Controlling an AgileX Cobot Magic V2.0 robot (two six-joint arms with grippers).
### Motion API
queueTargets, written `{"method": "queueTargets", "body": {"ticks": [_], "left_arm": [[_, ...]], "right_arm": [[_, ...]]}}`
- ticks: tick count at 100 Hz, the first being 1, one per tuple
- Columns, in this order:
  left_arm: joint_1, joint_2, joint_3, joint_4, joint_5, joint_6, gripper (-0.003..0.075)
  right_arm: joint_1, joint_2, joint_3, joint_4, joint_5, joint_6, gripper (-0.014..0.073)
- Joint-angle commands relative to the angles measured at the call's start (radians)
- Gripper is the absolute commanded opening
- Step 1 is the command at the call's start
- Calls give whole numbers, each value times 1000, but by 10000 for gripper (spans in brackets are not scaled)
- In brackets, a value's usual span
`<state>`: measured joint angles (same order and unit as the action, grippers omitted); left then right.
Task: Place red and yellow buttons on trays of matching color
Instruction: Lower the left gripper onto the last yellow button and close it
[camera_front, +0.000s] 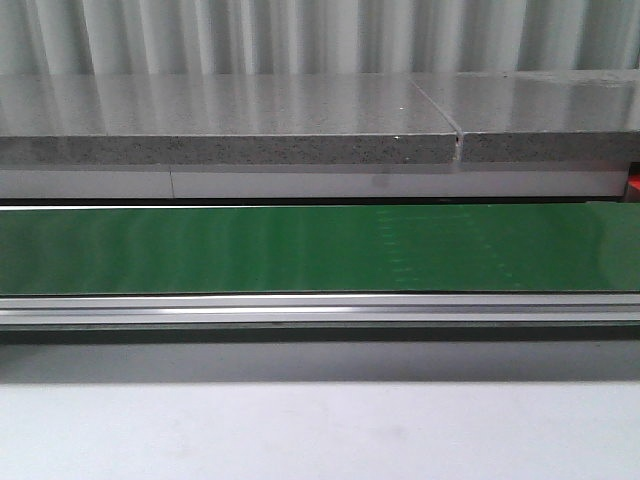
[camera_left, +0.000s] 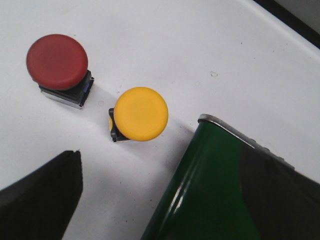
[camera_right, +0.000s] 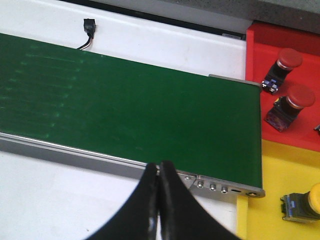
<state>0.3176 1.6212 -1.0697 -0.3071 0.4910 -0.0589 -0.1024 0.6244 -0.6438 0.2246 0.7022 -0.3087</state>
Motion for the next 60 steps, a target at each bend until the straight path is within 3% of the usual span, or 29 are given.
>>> {"method": "queueTargets", "body": {"ticks": [1,60], "left_arm": [[2,-3,-53,-18,-50,-11,598],[2,134,-116,-20,-72,-40,598]], "right_arm": [[2,-3,-25,1,-60,-2,-71],[2,-3,-25,1,-60,-2,-71]]}}
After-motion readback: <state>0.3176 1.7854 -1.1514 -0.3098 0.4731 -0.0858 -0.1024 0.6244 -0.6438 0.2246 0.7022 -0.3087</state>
